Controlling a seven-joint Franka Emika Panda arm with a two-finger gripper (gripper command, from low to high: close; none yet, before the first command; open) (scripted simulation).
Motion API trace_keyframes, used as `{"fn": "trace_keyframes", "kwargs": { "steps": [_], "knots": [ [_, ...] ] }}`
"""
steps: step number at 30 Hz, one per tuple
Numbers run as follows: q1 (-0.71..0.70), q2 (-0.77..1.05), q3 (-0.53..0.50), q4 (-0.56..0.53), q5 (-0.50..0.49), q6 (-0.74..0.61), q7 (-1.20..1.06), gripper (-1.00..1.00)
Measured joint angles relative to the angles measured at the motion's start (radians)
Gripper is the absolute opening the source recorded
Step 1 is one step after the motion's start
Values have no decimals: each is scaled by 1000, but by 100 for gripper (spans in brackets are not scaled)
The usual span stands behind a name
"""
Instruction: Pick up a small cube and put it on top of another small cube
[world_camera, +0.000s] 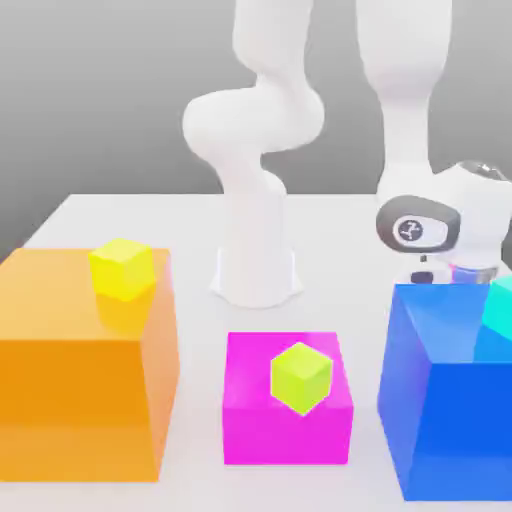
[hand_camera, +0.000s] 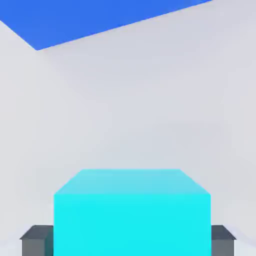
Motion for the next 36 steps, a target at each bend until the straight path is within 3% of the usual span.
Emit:
{"fn": "trace_keyframes", "kwargs": {
  "steps": [2, 4, 8, 10, 17, 31, 36],
  "knots": [
    [23, 15, -27, 5, -20, 12, 16, -100],
    [-14, -18, 21, -6, 29, -12, -24, -100],
    [-117, -157, 185, -47, 299, -98, -225, -100],
    [-129, -224, 207, -58, 435, -146, -325, -100],
    [-177, -271, 222, 46, 643, -394, -609, -100],
    [-165, -362, 195, 343, 805, -893, -1165, -100],
    [-232, -399, 143, 468, 734, -965, -1331, -100]
  ]
}}
